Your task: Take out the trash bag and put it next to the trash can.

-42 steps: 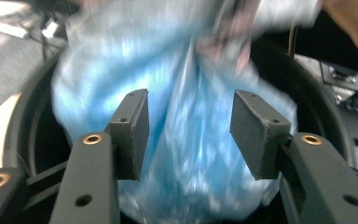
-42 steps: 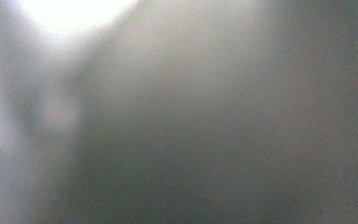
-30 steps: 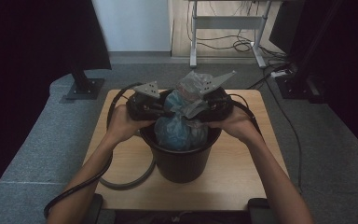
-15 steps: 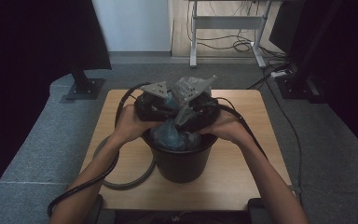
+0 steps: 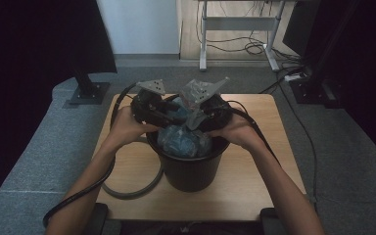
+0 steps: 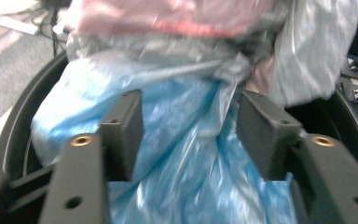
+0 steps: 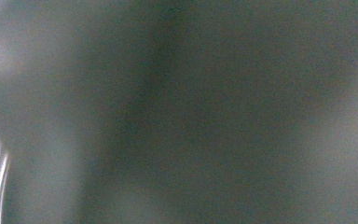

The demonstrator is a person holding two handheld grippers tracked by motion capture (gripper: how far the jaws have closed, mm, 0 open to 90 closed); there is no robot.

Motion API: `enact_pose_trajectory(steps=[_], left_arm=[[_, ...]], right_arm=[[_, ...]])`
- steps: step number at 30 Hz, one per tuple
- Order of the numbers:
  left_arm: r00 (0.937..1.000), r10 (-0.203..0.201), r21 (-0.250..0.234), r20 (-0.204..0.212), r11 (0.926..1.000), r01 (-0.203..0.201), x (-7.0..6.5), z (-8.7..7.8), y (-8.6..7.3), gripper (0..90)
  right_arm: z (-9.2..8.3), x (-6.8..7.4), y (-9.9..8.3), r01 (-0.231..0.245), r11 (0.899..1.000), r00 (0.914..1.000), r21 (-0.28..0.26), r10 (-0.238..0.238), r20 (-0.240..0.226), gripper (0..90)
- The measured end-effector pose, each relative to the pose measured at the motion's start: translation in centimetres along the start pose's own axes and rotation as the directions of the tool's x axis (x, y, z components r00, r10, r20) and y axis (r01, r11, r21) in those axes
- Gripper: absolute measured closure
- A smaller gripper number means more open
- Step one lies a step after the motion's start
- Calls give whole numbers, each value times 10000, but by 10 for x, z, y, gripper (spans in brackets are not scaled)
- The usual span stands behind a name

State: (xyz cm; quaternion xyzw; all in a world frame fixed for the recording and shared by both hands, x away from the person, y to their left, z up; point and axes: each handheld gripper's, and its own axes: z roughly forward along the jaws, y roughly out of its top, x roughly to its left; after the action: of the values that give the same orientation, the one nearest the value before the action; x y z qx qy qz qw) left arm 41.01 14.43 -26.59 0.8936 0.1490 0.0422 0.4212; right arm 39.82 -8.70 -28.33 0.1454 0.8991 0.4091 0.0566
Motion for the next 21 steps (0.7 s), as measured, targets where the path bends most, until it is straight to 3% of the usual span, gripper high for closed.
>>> enact_pose_trajectory(steps=[4,5,8,16,21], left_arm=[[9997,-234,167,63,9996,233,4,-6,-4,319],[9996,-278,472,-33,9985,279,6,-8,-6,304],[9992,-351,805,-203,9961,366,8,-12,-9,263],[9977,-345,1195,-582,9920,412,12,-27,-20,185],[9934,-750,951,-874,9920,832,18,-41,-33,159]], right_arm=[[-2,-4,-1,-240,9996,9997,135,241,-82,755],[-5,-7,0,-359,9992,9993,152,361,-89,754],[-12,-9,3,-440,9989,9990,136,442,-117,752],[-33,-14,12,-554,9975,9985,433,553,45,748],[-45,-17,16,-749,9959,9970,505,737,254,747]])
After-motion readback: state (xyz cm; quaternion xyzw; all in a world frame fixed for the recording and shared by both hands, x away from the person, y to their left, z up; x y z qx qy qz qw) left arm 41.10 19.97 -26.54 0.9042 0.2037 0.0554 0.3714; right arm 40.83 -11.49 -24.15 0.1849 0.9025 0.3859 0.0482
